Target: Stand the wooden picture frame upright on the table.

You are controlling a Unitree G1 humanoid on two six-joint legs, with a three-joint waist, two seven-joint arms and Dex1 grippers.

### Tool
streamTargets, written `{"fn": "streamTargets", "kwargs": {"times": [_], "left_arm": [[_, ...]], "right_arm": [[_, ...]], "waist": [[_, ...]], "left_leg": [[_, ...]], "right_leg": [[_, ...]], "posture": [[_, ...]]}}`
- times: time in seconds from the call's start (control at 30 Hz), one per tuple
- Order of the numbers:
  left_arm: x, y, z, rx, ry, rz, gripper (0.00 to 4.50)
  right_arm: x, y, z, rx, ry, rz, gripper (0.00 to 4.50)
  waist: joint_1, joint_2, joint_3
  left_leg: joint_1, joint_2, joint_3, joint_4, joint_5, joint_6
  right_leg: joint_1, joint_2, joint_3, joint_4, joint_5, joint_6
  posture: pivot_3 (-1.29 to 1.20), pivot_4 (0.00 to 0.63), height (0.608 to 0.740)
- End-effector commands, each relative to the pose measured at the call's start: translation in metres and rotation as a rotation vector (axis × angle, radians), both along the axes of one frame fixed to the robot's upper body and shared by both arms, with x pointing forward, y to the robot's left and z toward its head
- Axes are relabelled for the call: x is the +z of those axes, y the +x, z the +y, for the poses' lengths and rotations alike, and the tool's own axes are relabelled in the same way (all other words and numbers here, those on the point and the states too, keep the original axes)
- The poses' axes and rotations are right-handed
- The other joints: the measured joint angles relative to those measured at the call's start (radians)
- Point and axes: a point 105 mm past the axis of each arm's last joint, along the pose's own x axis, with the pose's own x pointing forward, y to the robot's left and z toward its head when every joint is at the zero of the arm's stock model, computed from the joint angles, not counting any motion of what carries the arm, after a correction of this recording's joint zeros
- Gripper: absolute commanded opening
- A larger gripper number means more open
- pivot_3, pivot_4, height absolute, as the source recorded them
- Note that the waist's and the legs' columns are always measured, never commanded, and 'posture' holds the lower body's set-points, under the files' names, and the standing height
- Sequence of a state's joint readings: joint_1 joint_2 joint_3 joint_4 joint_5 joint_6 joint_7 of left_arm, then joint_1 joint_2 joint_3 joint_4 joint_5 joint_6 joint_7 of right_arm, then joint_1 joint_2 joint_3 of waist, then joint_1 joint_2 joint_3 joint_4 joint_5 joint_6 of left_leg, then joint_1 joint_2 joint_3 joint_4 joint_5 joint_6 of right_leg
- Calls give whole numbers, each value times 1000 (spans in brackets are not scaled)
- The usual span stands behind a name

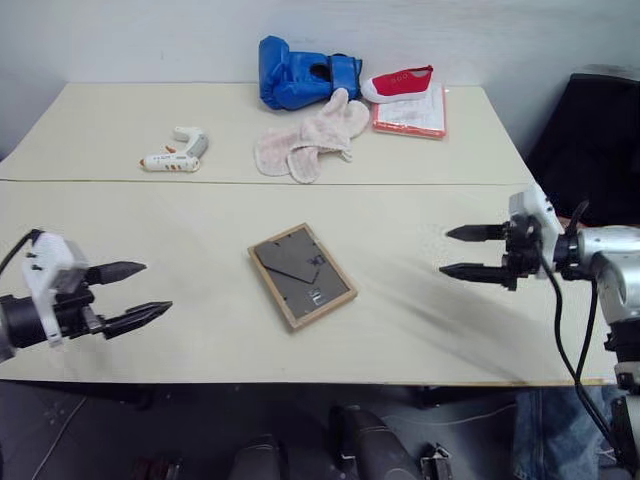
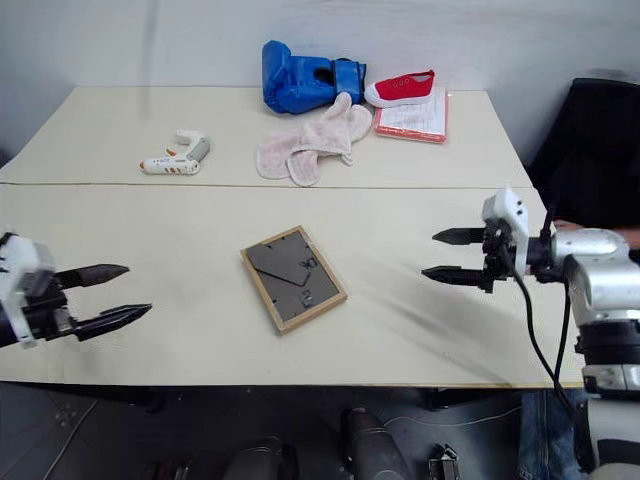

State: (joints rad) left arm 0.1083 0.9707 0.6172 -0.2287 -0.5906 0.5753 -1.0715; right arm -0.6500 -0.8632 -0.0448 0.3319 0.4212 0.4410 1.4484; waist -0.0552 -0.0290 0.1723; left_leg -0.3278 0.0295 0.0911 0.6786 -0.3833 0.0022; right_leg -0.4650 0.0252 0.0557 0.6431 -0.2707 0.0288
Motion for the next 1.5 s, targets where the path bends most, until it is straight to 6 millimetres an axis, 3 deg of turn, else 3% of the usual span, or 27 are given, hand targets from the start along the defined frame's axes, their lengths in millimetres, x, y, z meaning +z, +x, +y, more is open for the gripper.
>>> {"fn": "streamTargets", "kwargs": {"times": [0.03,0.43,0.53,0.7,0.93,1.1,1.3,1.4,1.5], "left_arm": [[5,-2,-3,-3,32,-30,4500],[-17,5,-19,-49,97,14,4500],[-30,12,-31,-142,172,44,3931],[-48,38,-51,-278,294,49,2370],[-55,77,-70,-322,331,16,159],[-51,101,-93,-320,240,-9,29],[-43,125,-114,-297,145,-35,29],[-44,122,-114,-312,127,-10,29],[-44,118,-101,-284,88,41,29]], "right_arm": [[5,0,5,20,17,-13,4493],[0,10,26,-5,-28,-87,4493],[-8,19,40,-1,-97,-136,3941],[-24,38,76,19,-164,-199,2260],[-54,37,112,114,-223,-216,0],[-70,31,129,133,-243,-225,0],[-69,9,138,186,-203,-215,0],[-67,6,136,165,-196,-212,0],[-70,5,129,157,-220,-209,0]], "waist": [[1,0,0],[-2,1,0],[-3,1,0],[-6,1,0],[-2,0,0],[-2,0,0],[-2,0,0],[-5,0,0],[-5,0,0]], "left_leg": [[0,0,0,0,0,0],[-1,0,0,0,0,0],[0,-1,0,1,0,0],[-1,-1,1,2,1,-1],[-14,-1,3,6,4,-5],[-17,-1,3,8,5,-6],[-17,-1,3,16,5,-7],[-16,-1,3,18,5,-7],[-16,-1,3,18,5,-7]], "right_leg": [[0,0,0,0,0,0],[0,-1,0,0,0,0],[0,-1,0,1,0,0],[-1,-1,0,3,1,0],[-13,-1,1,11,1,1],[-17,-1,0,13,1,1],[-16,-1,1,16,1,1],[-16,-1,1,18,1,1],[-17,-1,1,19,1,1]], "posture": [[0,150,740],[0,150,740],[0,150,740],[0,150,740],[0,150,740],[0,150,740],[0,150,740],[0,150,740],[0,150,740]]}}
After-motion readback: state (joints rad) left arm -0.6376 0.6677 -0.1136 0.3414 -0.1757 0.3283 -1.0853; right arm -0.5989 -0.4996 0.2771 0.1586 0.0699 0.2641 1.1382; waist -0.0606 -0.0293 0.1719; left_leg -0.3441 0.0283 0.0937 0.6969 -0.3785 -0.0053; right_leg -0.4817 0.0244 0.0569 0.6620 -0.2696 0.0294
